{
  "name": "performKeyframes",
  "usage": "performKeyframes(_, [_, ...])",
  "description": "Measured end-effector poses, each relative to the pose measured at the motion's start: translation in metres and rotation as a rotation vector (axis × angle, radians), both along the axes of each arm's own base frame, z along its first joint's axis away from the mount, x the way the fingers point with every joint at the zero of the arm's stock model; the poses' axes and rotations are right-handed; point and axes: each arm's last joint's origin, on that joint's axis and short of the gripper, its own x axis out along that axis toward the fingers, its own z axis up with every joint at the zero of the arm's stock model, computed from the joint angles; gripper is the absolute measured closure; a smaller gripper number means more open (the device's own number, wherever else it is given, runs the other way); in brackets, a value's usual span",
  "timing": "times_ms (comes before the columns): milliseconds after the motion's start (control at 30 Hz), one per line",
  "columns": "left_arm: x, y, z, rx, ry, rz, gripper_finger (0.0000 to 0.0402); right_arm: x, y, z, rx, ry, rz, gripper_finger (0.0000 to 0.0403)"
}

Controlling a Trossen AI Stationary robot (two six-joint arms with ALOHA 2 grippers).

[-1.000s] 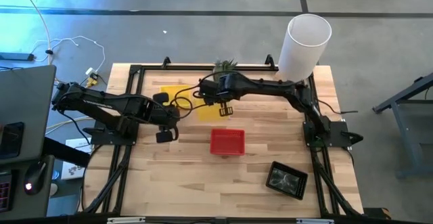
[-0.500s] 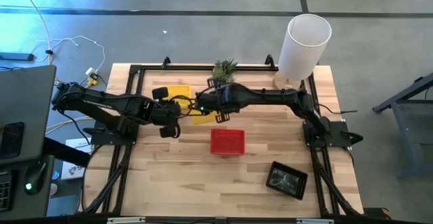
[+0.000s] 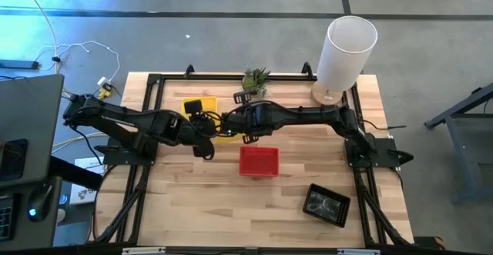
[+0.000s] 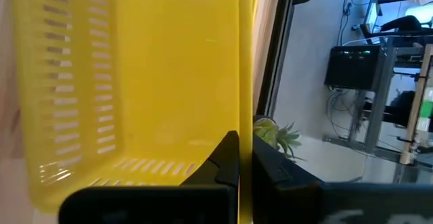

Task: Stack baskets by color
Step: Stack the right yellow bin on top of the left stacked yellow bins

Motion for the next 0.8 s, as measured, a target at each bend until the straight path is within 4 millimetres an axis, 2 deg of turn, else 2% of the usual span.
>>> performKeyframes(233, [0.004, 0.002, -0.003, 0.091, 0.021, 0.031, 0.0300, -0.002, 0.000, -0.001, 0.020, 0.002, -0.033, 0.0403])
performKeyframes(400, [0.004, 0.002, -0.003, 0.097, 0.042, 0.008, 0.0300, -0.003, 0.002, -0.002, 0.057, 0.033, 0.014, 0.0403])
performKeyframes(633, [0.005, 0.002, -0.004, 0.095, 0.059, -0.008, 0.0300, -0.004, 0.009, -0.001, -0.044, 0.044, 0.014, 0.0403])
performKeyframes(800, [0.004, -0.003, -0.004, 0.051, 0.029, 0.004, 0.0300, -0.005, 0.010, -0.001, -0.044, 0.021, -0.028, 0.0403])
